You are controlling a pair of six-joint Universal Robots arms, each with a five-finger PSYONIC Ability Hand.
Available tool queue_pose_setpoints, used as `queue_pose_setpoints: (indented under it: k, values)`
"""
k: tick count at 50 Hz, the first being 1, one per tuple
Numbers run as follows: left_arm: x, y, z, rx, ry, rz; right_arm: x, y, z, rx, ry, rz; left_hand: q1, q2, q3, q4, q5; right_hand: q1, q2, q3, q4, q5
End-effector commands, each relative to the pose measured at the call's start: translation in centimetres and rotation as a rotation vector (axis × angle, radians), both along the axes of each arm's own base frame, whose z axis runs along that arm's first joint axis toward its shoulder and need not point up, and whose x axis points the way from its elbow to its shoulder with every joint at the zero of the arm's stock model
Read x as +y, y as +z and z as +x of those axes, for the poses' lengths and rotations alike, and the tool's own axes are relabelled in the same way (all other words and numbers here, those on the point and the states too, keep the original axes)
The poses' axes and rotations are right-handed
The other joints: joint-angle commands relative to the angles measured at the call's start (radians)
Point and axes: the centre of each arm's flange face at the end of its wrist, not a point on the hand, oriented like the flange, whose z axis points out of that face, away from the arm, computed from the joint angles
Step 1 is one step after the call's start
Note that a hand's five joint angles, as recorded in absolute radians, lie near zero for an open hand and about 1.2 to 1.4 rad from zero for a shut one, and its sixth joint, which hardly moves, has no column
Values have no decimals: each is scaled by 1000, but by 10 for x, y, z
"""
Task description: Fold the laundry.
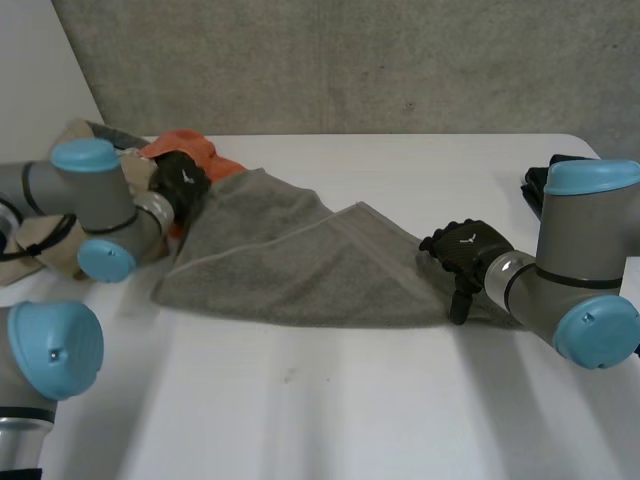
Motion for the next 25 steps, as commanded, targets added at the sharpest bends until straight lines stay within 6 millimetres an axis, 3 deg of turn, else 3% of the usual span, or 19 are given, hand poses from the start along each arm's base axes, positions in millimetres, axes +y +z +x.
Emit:
queue_pose_setpoints:
  k: [1,2,4,5,7,8,12,16,25]
  values:
    - [-15,117,18,288,202,-285,3,-3,3,25,19,-4,254,225,232,210,280,-47,-31,-33,-29,-53]
    - [-15,146,27,376,216,-349,4,-3,4,32,25,-6,254,225,232,210,280,-47,-31,-33,-29,-53]
    - [-17,171,39,442,233,-413,5,-2,4,39,31,-11,254,225,232,210,280,-47,-31,-33,-29,-53]
    - [-19,191,55,492,268,-464,4,-1,4,39,32,-15,254,225,232,210,280,-47,-31,-33,-29,-53]
    - [-20,206,71,512,308,-508,4,1,4,38,31,-20,254,225,232,210,280,-47,-31,-33,-29,-53]
    - [-23,215,88,516,364,-544,4,3,3,33,32,-21,254,225,232,210,280,-47,-31,-33,-29,-53]
    - [-27,231,124,530,468,-599,6,6,4,29,34,-22,254,225,232,210,280,-47,-31,-33,-29,-53]
    - [-29,232,144,526,500,-596,8,7,5,30,39,-18,254,225,232,210,280,-47,-31,-33,-29,-53]
    - [-32,220,160,525,490,-544,13,7,9,31,53,-16,254,225,232,210,280,-47,-31,-33,-29,-53]
